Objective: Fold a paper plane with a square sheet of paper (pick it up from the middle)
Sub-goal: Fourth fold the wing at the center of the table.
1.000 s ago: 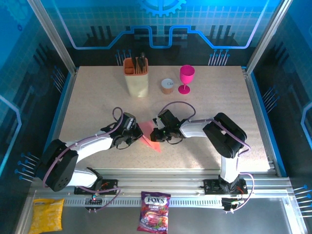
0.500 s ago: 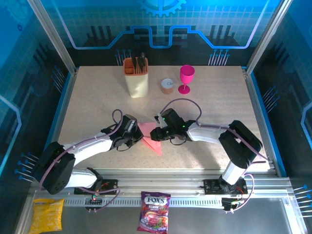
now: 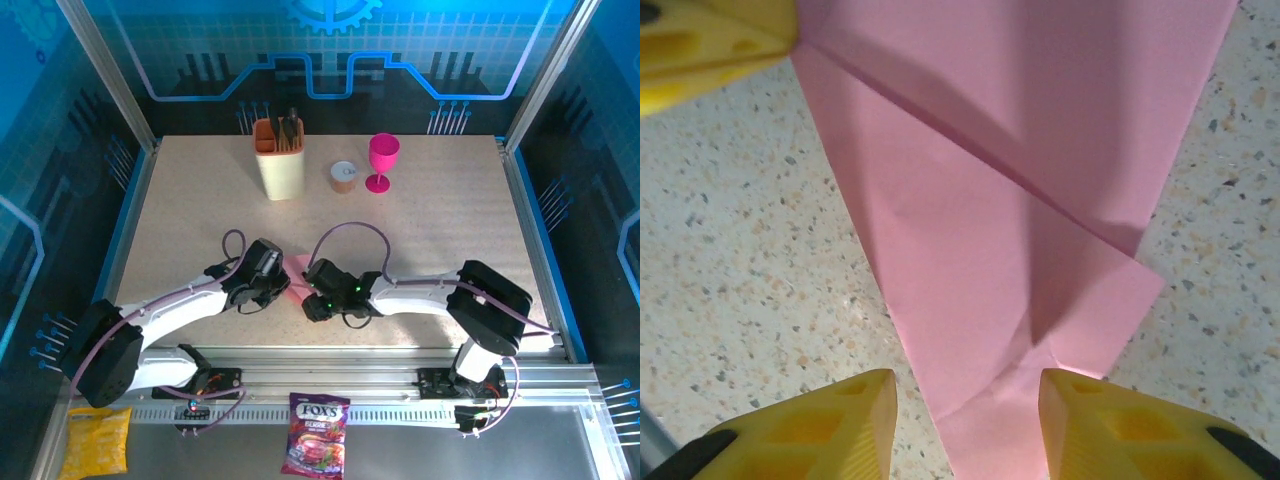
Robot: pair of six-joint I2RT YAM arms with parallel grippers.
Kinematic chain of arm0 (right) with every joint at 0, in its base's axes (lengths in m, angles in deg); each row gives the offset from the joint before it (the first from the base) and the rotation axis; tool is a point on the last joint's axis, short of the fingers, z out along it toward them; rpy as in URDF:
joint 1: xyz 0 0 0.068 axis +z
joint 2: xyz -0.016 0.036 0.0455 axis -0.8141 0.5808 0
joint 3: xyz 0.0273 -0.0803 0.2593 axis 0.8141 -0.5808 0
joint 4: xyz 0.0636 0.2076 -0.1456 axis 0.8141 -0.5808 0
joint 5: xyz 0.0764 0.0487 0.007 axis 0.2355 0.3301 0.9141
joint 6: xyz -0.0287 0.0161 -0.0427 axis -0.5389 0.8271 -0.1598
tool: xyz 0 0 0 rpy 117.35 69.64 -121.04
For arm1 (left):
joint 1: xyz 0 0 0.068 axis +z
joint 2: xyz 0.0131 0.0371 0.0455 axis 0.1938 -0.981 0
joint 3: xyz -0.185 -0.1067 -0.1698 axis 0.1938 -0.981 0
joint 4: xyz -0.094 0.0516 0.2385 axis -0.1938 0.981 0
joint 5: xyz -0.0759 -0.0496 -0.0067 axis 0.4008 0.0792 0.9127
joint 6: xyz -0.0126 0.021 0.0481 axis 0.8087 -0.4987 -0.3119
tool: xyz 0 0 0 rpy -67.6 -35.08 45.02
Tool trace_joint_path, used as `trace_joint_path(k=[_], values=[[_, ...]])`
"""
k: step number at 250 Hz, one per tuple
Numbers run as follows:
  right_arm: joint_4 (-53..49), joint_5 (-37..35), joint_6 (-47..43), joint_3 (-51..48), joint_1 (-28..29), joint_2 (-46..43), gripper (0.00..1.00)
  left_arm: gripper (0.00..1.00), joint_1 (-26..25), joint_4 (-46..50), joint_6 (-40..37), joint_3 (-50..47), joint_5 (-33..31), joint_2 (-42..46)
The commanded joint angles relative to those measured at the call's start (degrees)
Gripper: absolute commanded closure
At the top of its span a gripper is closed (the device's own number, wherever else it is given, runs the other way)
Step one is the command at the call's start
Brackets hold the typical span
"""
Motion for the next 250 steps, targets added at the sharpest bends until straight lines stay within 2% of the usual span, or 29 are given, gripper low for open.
trace_joint_path(k=[1, 41, 94, 139, 177, 250], values=[[-3.6, -7.1, -2.1, 3.1, 1.9, 0.1, 0.57, 1.00, -0.5, 2.4, 2.3, 1.2, -1.0, 1.1], [-4.3, -8.3, -2.2, 4.9, 2.4, 2.8, 0.57, 1.00, -0.6, 2.7, 2.5, 1.8, -1.0, 1.0], [-4.0, -8.2, -2.4, 5.9, 2.5, 5.2, 0.68, 1.00, -0.6, 2.8, 2.9, 1.8, -1.1, 1.1], [-3.9, -8.0, -2.2, 5.4, 2.4, 5.4, 0.73, 1.00, -0.6, 2.7, 3.0, 2.0, -1.2, 1.1], [-3.8, -8.0, -2.3, 5.0, 3.3, 4.3, 0.59, 1.00, -0.5, 2.7, 3.1, 2.1, -1.1, 1.1], [-3.2, -8.5, -1.8, 5.8, 4.4, 2.4, 0.55, 1.00, -0.6, 2.9, 3.1, 2.4, -1.2, 1.2]])
